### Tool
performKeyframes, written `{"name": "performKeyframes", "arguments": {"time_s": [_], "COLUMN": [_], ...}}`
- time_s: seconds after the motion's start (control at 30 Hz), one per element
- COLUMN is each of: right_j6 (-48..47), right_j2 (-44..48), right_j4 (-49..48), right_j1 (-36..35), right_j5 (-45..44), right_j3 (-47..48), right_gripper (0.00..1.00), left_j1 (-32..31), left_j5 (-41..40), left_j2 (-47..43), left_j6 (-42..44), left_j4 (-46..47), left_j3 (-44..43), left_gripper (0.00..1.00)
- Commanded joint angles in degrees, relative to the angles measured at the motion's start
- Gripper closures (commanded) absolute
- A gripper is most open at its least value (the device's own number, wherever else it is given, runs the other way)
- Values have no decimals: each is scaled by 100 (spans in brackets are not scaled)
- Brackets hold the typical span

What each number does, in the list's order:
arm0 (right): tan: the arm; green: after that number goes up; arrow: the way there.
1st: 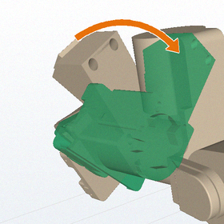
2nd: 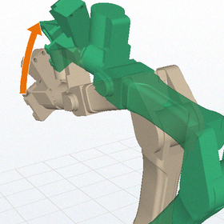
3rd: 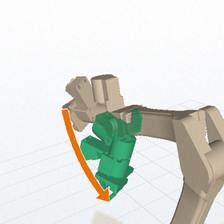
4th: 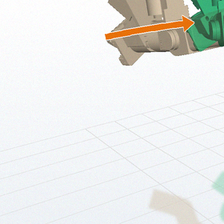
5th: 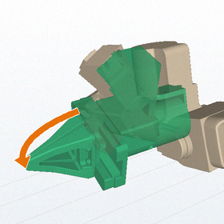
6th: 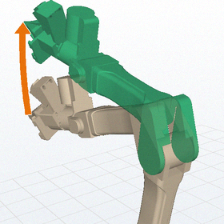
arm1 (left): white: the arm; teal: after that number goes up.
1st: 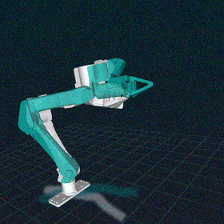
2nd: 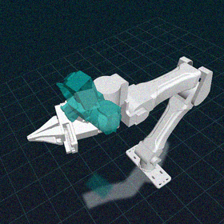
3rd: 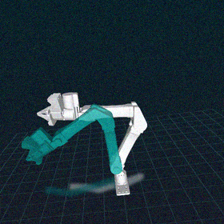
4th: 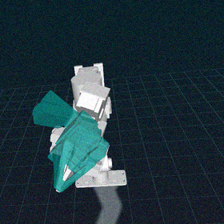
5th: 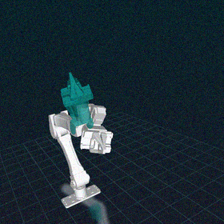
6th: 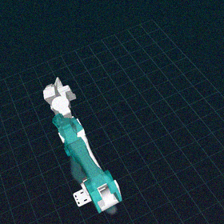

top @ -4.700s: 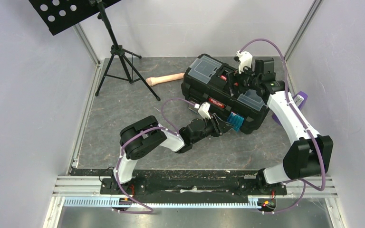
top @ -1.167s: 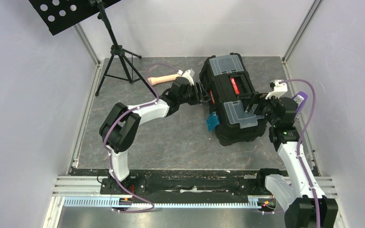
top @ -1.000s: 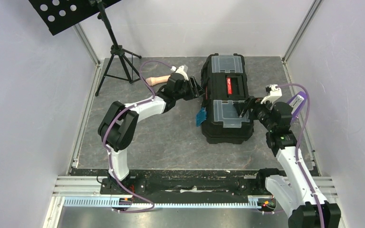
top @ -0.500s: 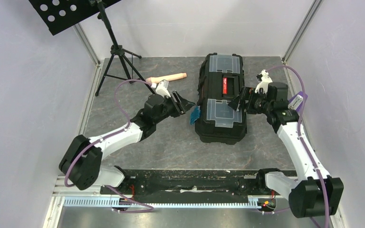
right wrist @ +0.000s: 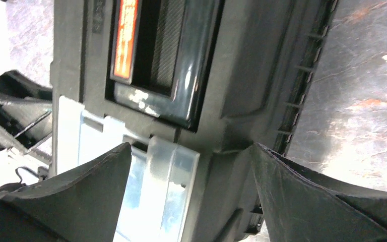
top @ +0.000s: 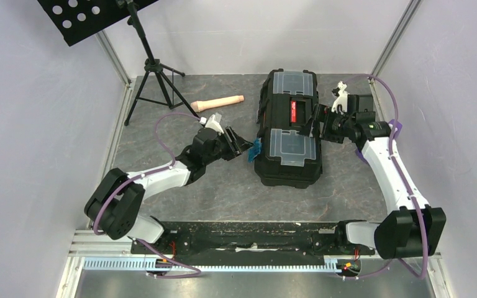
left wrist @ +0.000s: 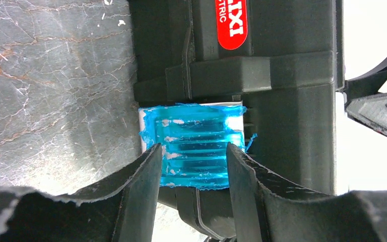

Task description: Pack the tool kit

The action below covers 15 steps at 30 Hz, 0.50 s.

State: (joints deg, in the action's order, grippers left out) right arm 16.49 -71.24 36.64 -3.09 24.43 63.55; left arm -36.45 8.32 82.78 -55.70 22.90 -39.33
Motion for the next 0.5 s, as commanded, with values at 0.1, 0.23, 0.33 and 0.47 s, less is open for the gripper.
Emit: {"name": "performKeyframes", "arguments": {"time_s": [0.1, 0.23, 0.33, 0.47], "right_j6": [-261, -260, -242, -233], "right_j2": [-516, -751, -950, -1048], "right_j4": [-447, -439, -473, -613], "right_j1": [88, 84, 83, 87], "right_j5": [-433, -386, -376, -346], "right_j3": [907, 1178, 1230, 900], "right_gripper": [11, 11, 13, 18], "left_j1": [76, 102, 129, 136], "left_j5": [192, 188, 259, 389], "left_j2": [75, 176, 366, 610], "left_j6": [-231, -237, -353, -521], "left_j4": [265, 198, 189, 287], "left_j3": [-128, -209, -291, -284], "left_gripper": [44, 44, 44, 48]}}
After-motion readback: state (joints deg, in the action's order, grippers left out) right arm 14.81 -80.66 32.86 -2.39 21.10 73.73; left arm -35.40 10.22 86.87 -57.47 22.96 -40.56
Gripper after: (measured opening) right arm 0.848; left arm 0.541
